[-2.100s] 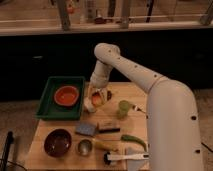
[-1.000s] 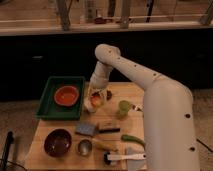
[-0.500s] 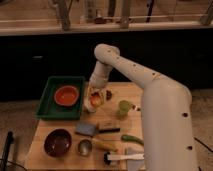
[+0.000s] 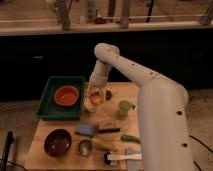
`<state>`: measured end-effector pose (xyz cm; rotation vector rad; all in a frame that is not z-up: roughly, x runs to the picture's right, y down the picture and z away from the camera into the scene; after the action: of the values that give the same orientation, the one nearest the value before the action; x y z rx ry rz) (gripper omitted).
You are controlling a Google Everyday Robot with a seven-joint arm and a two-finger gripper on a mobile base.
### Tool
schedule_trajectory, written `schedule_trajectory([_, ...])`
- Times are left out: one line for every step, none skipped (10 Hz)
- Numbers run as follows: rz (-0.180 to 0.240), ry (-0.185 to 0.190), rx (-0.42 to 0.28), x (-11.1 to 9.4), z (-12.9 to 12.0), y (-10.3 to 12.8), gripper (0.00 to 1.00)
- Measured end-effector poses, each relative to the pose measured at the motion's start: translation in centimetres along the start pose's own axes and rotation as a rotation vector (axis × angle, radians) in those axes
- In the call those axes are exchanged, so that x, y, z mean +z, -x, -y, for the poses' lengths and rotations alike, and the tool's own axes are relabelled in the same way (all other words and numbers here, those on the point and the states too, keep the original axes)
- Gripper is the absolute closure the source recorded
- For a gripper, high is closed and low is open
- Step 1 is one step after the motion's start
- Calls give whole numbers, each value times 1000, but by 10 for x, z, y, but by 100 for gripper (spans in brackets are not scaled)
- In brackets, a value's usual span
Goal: Place apple in paper cup
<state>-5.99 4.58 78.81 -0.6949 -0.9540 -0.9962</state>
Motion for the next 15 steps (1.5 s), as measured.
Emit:
schedule_trajectory([0, -1, -3, -1, 1, -2, 100])
schedule_trajectory([0, 1, -7, -2, 2, -4, 100])
schedule_trajectory([2, 3, -14, -2, 6, -6, 100])
schedule_trajectory([5, 4, -23, -1, 9, -7, 100])
schedule_trajectory([7, 4, -29, 0, 11, -7, 100])
schedule_trajectory([11, -3, -42, 0, 13, -8, 100])
schedule_trajectory([18, -17, -63, 0, 15, -8, 100])
schedule_trajectory([20, -26, -74, 0, 17, -8, 100])
schedule_trajectory([24, -35, -86, 0, 19, -8, 100])
schedule_trajectory([26, -44, -96, 0, 21, -9, 100])
schedule_trajectory([29, -52, -104, 0, 22, -9, 100])
schedule_trajectory([31, -59, -109, 0, 23, -9, 100])
schedule_trajectory([32, -66, -115, -1, 23, -9, 100])
schedule_trajectory([35, -70, -117, -2, 22, -10, 99])
schedule_trajectory([35, -78, -114, -2, 21, -10, 96])
